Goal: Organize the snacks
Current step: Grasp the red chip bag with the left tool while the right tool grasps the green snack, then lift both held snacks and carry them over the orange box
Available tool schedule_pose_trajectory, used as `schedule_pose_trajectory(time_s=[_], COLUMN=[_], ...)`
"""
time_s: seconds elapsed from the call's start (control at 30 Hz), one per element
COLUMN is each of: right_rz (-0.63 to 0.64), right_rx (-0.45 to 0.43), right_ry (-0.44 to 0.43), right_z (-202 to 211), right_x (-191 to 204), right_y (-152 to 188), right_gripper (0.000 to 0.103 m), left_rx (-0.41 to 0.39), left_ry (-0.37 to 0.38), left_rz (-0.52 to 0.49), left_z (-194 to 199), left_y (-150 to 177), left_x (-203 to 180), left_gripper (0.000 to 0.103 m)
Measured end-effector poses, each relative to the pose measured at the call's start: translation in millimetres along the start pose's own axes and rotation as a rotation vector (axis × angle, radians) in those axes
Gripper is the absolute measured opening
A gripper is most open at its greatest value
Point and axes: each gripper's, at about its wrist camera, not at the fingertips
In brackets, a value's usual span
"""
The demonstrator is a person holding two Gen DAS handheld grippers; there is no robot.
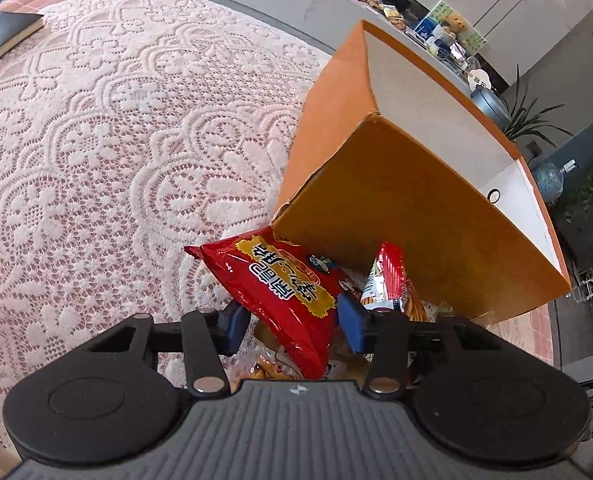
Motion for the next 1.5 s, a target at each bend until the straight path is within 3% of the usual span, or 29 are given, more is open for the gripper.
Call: schedule_pose_trajectory(time_s=[0.73, 1.1, 1.5], right_rz=[0.004, -0.004, -0.028], right_rx=[-0.039, -0.087, -0.144], right_ry=[-0.001, -0.021, -0.039], right_z=[39.0, 70.7, 111.0], right_x=[13.5, 17.2, 12.5], right_y=[0.1, -11.8, -26.3], right_gripper=[0.037, 0.037, 0.036], left_rx=[-0.104, -0.221, -0.341], left_ry=[0.006, -0.029, 0.029], left_rz=[0.018, -0.096, -0.156], left_z=[58.5, 101.7, 159.1], left_y=[12.8, 22.6, 24.2], left_x=[5.9, -4.8, -24.3], left_gripper=[0.036, 0.035, 0.034])
Point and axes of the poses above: each gripper's, at about its wrist camera, not at the fingertips, and z roughly against the way its jaws point, x to its left, y to its underside, and after that the axes turned 7 degrees about -y, right-handed
